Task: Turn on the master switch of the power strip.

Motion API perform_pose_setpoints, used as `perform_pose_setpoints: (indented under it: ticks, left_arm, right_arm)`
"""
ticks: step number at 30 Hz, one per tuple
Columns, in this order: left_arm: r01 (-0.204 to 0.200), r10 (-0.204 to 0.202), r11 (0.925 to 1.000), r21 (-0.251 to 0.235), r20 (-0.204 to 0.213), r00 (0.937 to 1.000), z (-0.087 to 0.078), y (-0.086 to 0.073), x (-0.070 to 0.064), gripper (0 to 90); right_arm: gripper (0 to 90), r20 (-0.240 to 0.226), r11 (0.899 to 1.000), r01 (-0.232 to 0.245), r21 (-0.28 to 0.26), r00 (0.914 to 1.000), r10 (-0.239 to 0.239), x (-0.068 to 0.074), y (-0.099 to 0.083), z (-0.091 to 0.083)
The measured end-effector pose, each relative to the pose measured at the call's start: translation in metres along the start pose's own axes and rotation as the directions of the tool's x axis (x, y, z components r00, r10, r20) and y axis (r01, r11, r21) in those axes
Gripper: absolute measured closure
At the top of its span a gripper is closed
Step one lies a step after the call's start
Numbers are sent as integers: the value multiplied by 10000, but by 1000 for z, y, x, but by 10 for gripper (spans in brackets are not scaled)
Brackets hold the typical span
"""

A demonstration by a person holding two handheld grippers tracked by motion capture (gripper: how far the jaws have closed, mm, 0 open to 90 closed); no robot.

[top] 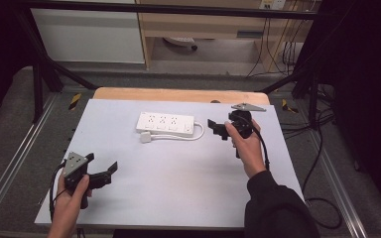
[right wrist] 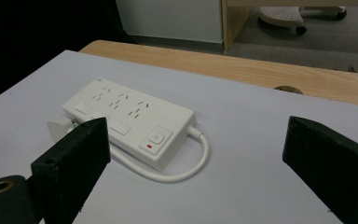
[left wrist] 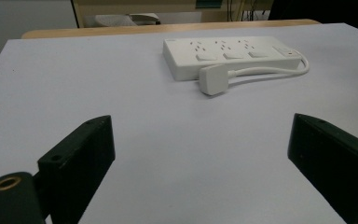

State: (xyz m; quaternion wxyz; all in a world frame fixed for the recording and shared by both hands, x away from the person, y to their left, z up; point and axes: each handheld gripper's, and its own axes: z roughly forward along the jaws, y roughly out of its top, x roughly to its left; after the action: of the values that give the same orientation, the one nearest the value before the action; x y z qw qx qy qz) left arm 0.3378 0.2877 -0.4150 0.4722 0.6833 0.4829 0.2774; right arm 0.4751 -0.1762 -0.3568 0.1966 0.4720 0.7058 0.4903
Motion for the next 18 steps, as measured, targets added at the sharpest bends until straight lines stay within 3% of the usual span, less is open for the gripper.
perform_pose_setpoints:
  ticks: [10,18]
  left_arm:
    - [89,-89,10000,-3,-60,9999,-1,-1,1,69]
    - [150,-149,9999,60,-144,9998,-2,-2,3,67]
  right_arm:
    - [87,49,9989,-38,-459,10000,40,-14,-13,-39]
    - [70,432,9951,419,-895,9983,-382,-23,-32,-68]
